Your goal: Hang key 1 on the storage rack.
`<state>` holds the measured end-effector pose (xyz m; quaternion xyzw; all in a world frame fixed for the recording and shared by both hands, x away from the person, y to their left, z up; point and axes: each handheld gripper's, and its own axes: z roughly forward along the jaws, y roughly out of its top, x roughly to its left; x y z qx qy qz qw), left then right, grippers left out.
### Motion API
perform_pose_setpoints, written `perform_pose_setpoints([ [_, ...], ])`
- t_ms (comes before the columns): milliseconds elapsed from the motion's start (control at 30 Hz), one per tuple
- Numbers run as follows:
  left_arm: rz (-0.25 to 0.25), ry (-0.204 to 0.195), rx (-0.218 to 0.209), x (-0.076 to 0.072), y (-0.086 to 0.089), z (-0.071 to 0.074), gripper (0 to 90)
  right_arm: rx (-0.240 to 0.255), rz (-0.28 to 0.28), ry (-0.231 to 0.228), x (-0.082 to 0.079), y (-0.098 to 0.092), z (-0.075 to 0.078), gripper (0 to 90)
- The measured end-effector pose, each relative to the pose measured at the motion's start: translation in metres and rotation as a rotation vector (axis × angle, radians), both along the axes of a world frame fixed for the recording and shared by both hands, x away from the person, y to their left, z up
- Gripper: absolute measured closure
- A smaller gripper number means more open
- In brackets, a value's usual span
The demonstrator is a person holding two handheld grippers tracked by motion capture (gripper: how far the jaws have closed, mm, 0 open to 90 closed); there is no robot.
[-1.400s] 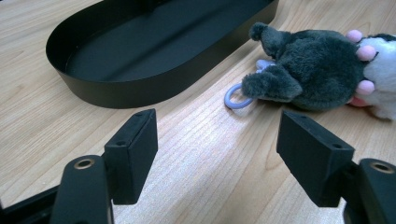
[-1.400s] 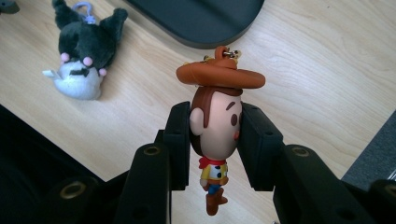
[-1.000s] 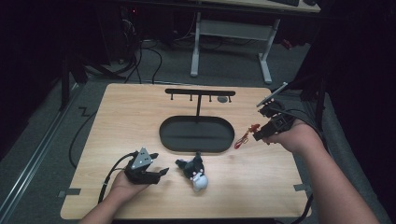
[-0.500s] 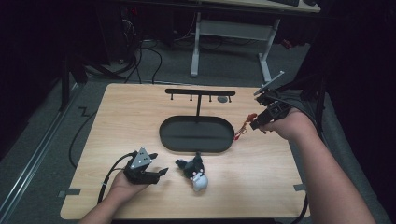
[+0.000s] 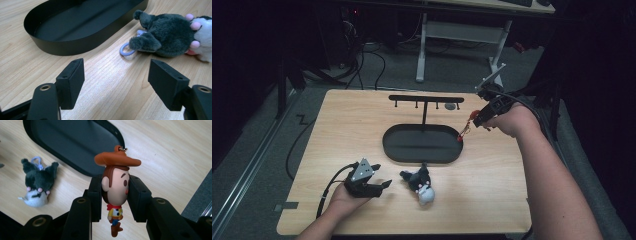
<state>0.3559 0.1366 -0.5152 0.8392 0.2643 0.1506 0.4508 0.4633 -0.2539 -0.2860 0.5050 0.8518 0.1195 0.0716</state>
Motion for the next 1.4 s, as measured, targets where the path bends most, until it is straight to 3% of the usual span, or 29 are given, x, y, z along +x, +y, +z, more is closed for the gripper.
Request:
perform_pose_setpoints([
  [900, 0.001, 0.003, -0.005, 0.001, 0.002, 0.000, 29.8, 0.021, -0.014, -0.045, 0.040, 0.026, 0.003, 66.8],
  [1400, 0.000, 0.005, -0.004, 0.001, 0.001, 0.000, 30.0, 0.024, -0.070, -0.059, 0.048, 0.012, -0.015, 66.7],
])
